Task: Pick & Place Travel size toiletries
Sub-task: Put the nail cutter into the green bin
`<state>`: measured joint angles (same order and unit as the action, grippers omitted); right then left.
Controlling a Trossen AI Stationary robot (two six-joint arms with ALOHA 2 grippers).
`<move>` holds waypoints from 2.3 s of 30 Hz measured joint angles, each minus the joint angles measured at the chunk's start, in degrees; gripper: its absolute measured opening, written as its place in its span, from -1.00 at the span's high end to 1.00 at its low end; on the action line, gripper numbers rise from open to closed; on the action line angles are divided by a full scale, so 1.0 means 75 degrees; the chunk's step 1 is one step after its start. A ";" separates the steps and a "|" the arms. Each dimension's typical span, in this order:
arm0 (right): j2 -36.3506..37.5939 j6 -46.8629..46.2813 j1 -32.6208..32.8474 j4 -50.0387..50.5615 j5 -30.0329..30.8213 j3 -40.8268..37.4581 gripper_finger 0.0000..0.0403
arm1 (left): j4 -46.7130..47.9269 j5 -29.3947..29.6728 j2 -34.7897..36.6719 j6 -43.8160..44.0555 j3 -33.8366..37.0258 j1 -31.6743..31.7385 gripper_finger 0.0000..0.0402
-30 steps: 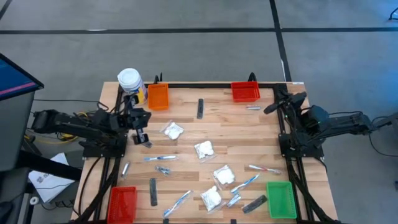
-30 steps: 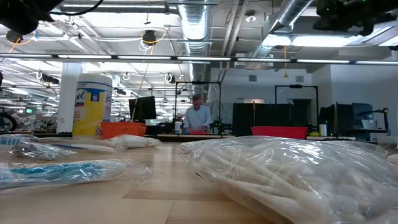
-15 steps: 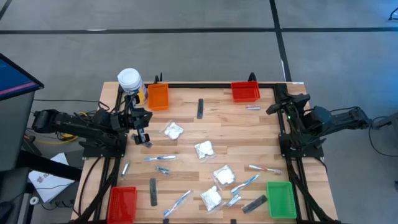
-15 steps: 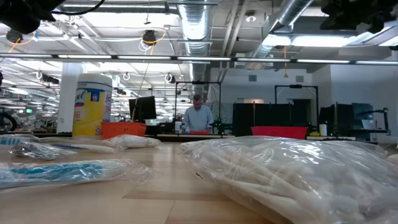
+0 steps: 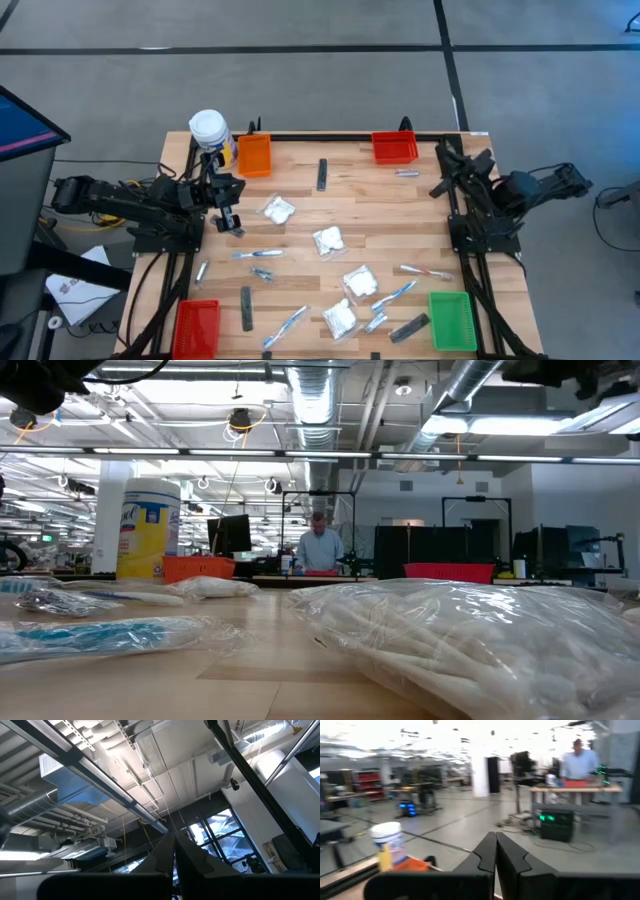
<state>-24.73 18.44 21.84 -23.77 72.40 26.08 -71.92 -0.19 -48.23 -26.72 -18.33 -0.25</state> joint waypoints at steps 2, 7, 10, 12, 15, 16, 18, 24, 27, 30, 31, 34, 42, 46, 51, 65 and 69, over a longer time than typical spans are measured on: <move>-0.0061 0.0004 0.0042 0.0075 -0.0114 0.0075 1.00 | 0.0001 0.0000 0.0000 0.0000 0.0000 0.0000 0.96; -0.0472 0.0000 0.0039 0.0315 -0.0321 0.0299 1.00 | 0.0003 0.0000 0.0000 0.0000 0.0000 0.0000 0.96; -0.0712 0.0003 0.0033 0.0347 -0.0591 0.0430 1.00 | 0.0006 0.0000 0.0000 0.0000 0.0000 0.0000 0.96; -0.0903 0.0003 0.0027 0.0403 -0.0872 0.0527 1.00 | 0.0006 0.0000 0.0000 -0.0001 0.0000 0.0000 0.96; -0.1181 0.0000 0.0030 0.0598 -0.1170 0.0742 1.00 | 0.0006 0.0000 0.0000 0.0000 0.0003 0.0000 0.96; -0.1277 -0.0003 0.0027 0.0662 -0.1226 0.0803 1.00 | 0.0008 0.0000 0.0000 0.0000 0.0003 0.0000 0.96; -0.1461 -0.0001 0.0025 0.0776 -0.1257 0.0926 1.00 | 0.0009 0.0000 0.0000 0.0000 0.0003 0.0000 0.96; -0.1974 -0.0003 0.0022 0.1018 -0.1280 0.1246 1.00 | 0.0012 -0.0001 0.0000 0.0000 0.0006 0.0000 0.96; -0.2176 -0.0140 0.0016 0.1346 -0.1291 0.1431 1.00 | 0.0015 0.0000 0.0000 0.0000 0.0006 0.0000 0.96; -0.2358 -0.0372 0.0008 0.1742 -0.1508 0.1633 1.00 | 0.0020 -0.0002 0.0000 0.0000 0.0006 0.0000 0.96; -0.2402 -0.0442 -0.0028 0.1866 -0.1688 0.1684 1.00 | 0.0018 0.0000 -0.0010 0.0000 0.0006 0.0000 0.96; -0.2544 -0.0803 -0.0263 0.2329 -0.2556 0.1887 1.00 | 0.0061 0.0000 -0.0088 0.0000 0.0012 0.0000 0.96; -0.3143 -0.1578 -0.1407 0.3186 -0.4176 0.2247 1.00 | 0.0019 0.0016 -0.0280 -0.0038 -0.0003 0.0000 0.96; -0.3509 -0.1895 -0.2110 0.3510 -0.5033 0.2440 1.00 | 0.0038 0.0181 -0.0328 -0.0051 -0.0003 0.0093 0.96; -0.4057 -0.2144 -0.2903 0.3890 -0.5687 0.2643 1.00 | 0.0279 0.0236 -0.0335 -0.0035 -0.0003 0.0320 0.96; -0.4864 -0.2267 -0.3837 0.4115 -0.6712 0.2932 1.00 | 0.4290 0.0431 -0.0878 0.0087 -0.1766 0.0490 0.96; -0.4812 -0.2267 -0.3771 0.4291 -0.6711 0.2944 1.00 | 0.4476 0.0796 -0.1367 0.0149 -0.2006 0.0490 0.96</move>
<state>-60.82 1.43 -6.44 8.41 22.07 48.16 -38.35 5.79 -58.48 -25.61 -33.37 3.42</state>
